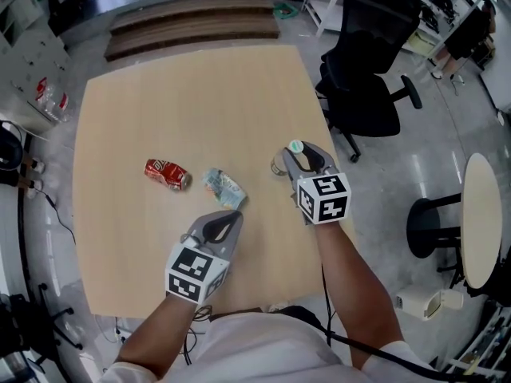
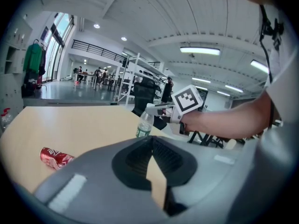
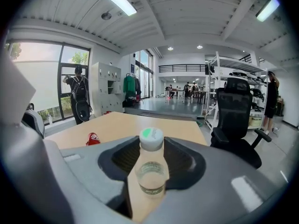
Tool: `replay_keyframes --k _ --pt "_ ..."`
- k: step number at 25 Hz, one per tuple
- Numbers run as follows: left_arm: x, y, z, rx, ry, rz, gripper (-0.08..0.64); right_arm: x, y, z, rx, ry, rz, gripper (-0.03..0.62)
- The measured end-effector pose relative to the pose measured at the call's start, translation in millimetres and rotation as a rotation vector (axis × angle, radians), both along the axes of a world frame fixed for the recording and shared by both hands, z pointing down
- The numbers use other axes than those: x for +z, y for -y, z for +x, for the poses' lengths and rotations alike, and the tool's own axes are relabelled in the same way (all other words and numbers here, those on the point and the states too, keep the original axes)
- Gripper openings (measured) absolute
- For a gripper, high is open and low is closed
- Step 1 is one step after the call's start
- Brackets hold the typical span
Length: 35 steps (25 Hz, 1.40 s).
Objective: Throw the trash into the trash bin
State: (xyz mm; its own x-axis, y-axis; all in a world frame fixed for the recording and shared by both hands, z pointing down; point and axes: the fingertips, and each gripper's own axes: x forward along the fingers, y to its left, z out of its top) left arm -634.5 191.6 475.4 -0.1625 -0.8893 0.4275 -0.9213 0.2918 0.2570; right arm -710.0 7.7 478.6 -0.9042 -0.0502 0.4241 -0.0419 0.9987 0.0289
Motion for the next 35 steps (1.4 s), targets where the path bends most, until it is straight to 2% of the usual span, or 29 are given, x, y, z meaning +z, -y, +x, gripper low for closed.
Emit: replay_keyframes --k 8,15,19,23,27,35 --pt "-6 8 8 0.030 0.012 0.028 0.008 -28 -10 21 -0.024 0.055 0.012 0.153" --pt "-13 26 24 0.097 0.016 0.057 0.008 -58 -11 68 0.021 0.064 -0.017 0.153" --pt "-18 45 42 0.154 0.020 0.075 0.008 -74 -3 109 0.068 0.074 -0.023 0.153" --pt "-30 73 67 0.249 0.042 0.100 0.008 -92 14 160 0.161 0.097 -0.052 0.153" --pt "-39 94 95 0.327 0.049 0.122 0.008 -105 22 206 0.230 0.113 -0.034 0.153" --pt "-51 128 174 0.480 0.049 0.138 0.008 -112 34 315 0.369 0.119 -0.011 0.153"
